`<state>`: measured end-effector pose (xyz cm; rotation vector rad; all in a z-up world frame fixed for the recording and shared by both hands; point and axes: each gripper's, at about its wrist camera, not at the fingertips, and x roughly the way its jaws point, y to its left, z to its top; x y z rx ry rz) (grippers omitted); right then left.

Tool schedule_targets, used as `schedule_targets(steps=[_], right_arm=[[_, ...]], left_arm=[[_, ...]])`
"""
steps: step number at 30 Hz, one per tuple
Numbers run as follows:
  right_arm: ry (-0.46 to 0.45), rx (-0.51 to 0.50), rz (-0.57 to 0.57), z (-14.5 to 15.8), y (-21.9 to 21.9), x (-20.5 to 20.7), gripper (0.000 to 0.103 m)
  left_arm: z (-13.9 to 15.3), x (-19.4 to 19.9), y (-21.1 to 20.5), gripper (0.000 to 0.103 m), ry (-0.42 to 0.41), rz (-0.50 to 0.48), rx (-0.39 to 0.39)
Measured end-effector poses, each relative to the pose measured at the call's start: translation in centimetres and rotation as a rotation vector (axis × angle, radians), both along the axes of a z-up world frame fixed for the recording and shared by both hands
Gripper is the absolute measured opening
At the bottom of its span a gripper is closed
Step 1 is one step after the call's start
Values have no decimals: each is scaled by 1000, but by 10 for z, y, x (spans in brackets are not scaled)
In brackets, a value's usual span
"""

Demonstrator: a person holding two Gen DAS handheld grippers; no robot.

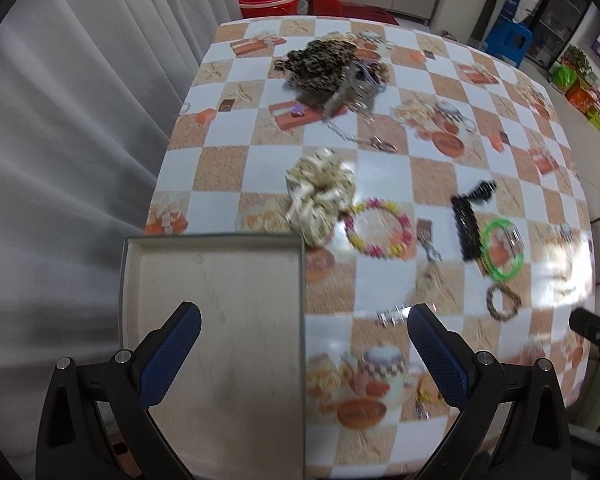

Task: Organize jewelry
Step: 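Grasp the green bangle with the right tool while the left tool grasps the cream scrunchie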

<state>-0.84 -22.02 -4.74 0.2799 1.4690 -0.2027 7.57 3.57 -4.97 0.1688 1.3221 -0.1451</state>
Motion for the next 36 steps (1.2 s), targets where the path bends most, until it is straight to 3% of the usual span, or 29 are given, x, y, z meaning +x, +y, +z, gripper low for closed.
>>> schedule_targets(steps=[14, 22, 26, 27, 28, 30, 33, 36], right_arm=[[24, -27, -30, -57, -23, 50, 103], [56, -56, -26, -95, -34, 68, 102], [72, -56, -22, -112, -35, 75, 95], [75, -59, -18, -116, -34, 76, 93], [75, -60, -13, -120, -33, 77, 89], [84, -58, 3, -127, -30, 80, 76], [68, -52, 5, -131, -27, 82, 74], [55, -52, 18, -132, -23, 85, 68]], left_arm=[[-39, 82, 0, 103, -30, 29, -48], [-76, 105, -8, 97, 21, 5, -40], [-91, 109, -14, 97, 46, -25, -35], [-94, 109, -15, 94, 52, -31, -36], [-96, 109, -16, 85, 53, -37, -35], [-101, 110, -19, 82, 76, -46, -37], [-104, 110, -22, 82, 77, -56, -36], [-106, 109, -28, 65, 85, -75, -39]])
